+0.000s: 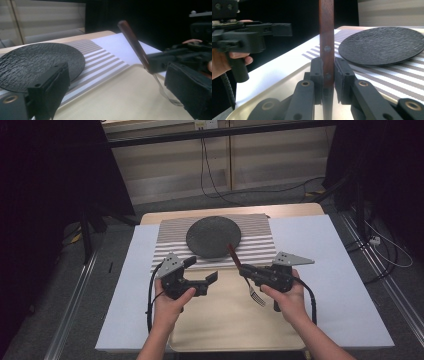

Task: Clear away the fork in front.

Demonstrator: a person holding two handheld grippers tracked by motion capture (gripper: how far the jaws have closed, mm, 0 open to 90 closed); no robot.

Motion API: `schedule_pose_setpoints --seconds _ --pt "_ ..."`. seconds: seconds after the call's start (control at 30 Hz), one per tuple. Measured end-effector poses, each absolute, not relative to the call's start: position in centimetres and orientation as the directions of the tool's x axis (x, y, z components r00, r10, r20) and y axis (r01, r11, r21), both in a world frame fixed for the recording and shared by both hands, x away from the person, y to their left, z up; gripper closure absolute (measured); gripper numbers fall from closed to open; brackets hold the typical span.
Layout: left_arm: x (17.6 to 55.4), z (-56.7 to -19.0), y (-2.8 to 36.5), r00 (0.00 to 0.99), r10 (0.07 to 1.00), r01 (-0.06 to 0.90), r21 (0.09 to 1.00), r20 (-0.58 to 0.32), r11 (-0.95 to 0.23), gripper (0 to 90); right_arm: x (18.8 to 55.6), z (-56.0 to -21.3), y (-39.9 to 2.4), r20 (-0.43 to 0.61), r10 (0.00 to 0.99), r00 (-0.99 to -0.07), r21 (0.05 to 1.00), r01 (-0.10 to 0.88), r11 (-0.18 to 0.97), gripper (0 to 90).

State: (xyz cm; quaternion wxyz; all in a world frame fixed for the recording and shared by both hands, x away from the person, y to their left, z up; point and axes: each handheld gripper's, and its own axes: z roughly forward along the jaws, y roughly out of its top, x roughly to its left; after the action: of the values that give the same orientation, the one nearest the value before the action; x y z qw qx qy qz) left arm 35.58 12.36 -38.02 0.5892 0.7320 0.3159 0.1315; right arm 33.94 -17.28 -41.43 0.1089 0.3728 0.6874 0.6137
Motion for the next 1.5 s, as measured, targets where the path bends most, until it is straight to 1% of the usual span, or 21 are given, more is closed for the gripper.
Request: schedule_pose_setpoints --seconds 0.1,0.2,0.3,0.47,0.53,0.6,0.63,0.67,0.7,0.73,0.77,0.8,0.9,1.03,1.1,1.17,1.27,1.33,1.47,1.5 --pt "35.8 -38.2 11.8 0.77 0.61 0.317 0.942 -0.189 -0.109 8.7 33.9 -41.5 -17.0 0.309 0.641 -0.702 0.924 0.381 -0.028 78.5" --pt "35.9 -38.2 11.1 0.773 0.597 0.331 0.939 -0.214 -0.091 13.5 34.0 -41.6 -16.8 0.307 0.638 -0.706 0.926 0.377 -0.028 78.5" --pt "36.2 -38.2 10.2 0.766 0.589 0.358 0.932 -0.257 -0.059 18.9 34.0 -41.6 -16.5 0.31 0.631 -0.711 0.925 0.38 -0.027 78.5" --pt "36.8 -38.2 8.8 0.757 0.576 0.378 0.926 -0.309 0.0 32.0 33.9 -41.5 -15.8 0.312 0.615 -0.724 0.924 0.381 -0.019 78.5" --pt "36.9 -38.2 8.5 0.757 0.556 0.393 0.919 -0.345 0.035 44.4 33.8 -41.3 -15.6 0.31 0.606 -0.732 0.926 0.378 -0.017 78.4" --pt "37.0 -38.2 8.4 0.752 0.533 0.416 0.907 -0.388 0.073 63.1 33.7 -41.1 -15.5 0.31 0.601 -0.737 0.928 0.372 -0.023 78.4" --pt "37.0 -38.1 8.4 0.757 0.496 0.434 0.895 -0.425 0.104 72.1 33.8 -40.9 -15.4 0.314 0.584 -0.748 0.927 0.375 -0.019 78.3" --pt "37.0 -38.0 8.3 0.764 0.47 0.445 0.889 -0.441 0.11 76.8 33.7 -40.8 -15.3 0.309 0.581 -0.753 0.928 0.372 -0.012 78.3" --pt "36.8 -37.8 8.3 0.764 0.488 0.434 0.896 -0.421 0.093 79.2 33.7 -40.8 -15.2 0.297 0.584 -0.755 0.932 0.362 -0.006 85.3" --pt "36.8 -37.7 8.4 0.771 0.477 0.437 0.896 -0.421 0.084 79.1 33.6 -40.8 -15.2 0.291 0.571 -0.768 0.935 0.353 -0.002 88.2" --pt "36.9 -37.5 8.6 0.774 0.458 0.449 0.889 -0.437 0.089 80.6 33.6 -40.8 -15.1 0.3 0.576 -0.76 0.933 0.36 -0.011 86.6" --pt "36.9 -37.4 8.9 0.77 0.448 0.459 0.882 -0.454 0.105 81.1 33.5 -40.8 -15.2 0.293 0.591 -0.751 0.937 0.349 -0.021 78.2" --pt "36.8 -36.9 9.6 0.774 0.453 0.46 0.885 -0.442 0.078 81.1 33.5 -40.7 -15.7 0.279 0.605 -0.746 0.938 0.346 -0.007 75.7" --pt "36.9 -36.8 10.9 0.771 0.458 0.471 0.88 -0.443 0.059 81.1 33.3 -40.9 -16.3 0.231 0.64 -0.733 0.95 0.312 0.014 60.7" --pt "36.9 -36.8 11.4 0.771 0.456 0.476 0.878 -0.444 0.05 81.1 33.2 -40.9 -16.7 0.22 0.649 -0.729 0.952 0.306 0.02 57.7" --pt "36.9 -36.8 11.8 0.773 0.46 0.48 0.877 -0.437 0.026 81.1 33.1 -40.9 -17.1 0.194 0.666 -0.72 0.957 0.29 0.034 51.2" --pt "36.9 -36.8 12.3 0.769 0.467 0.484 0.875 -0.436 0.02 81.1 33.0 -41.1 -17.9 0.21 0.681 -0.702 0.951 0.307 0.023 45.9" --pt "36.9 -36.8 12.5 0.768 0.469 0.486 0.874 -0.437 0.018 81.1 32.9 -41.2 -18.4 0.188 0.699 -0.69 0.953 0.299 0.039 41.3" --pt "36.9 -37.0 12.8 0.769 0.473 0.492 0.871 -0.43 -0.008 81.1 32.6 -41.3 -19.5 0.175 0.723 -0.668 0.957 0.288 0.035 34.6" --pt "37.0 -37.0 12.9 0.77 0.474 0.492 0.871 -0.428 -0.013 81.1 32.6 -41.4 -19.8 0.169 0.729 -0.664 0.959 0.282 0.034 34.0"
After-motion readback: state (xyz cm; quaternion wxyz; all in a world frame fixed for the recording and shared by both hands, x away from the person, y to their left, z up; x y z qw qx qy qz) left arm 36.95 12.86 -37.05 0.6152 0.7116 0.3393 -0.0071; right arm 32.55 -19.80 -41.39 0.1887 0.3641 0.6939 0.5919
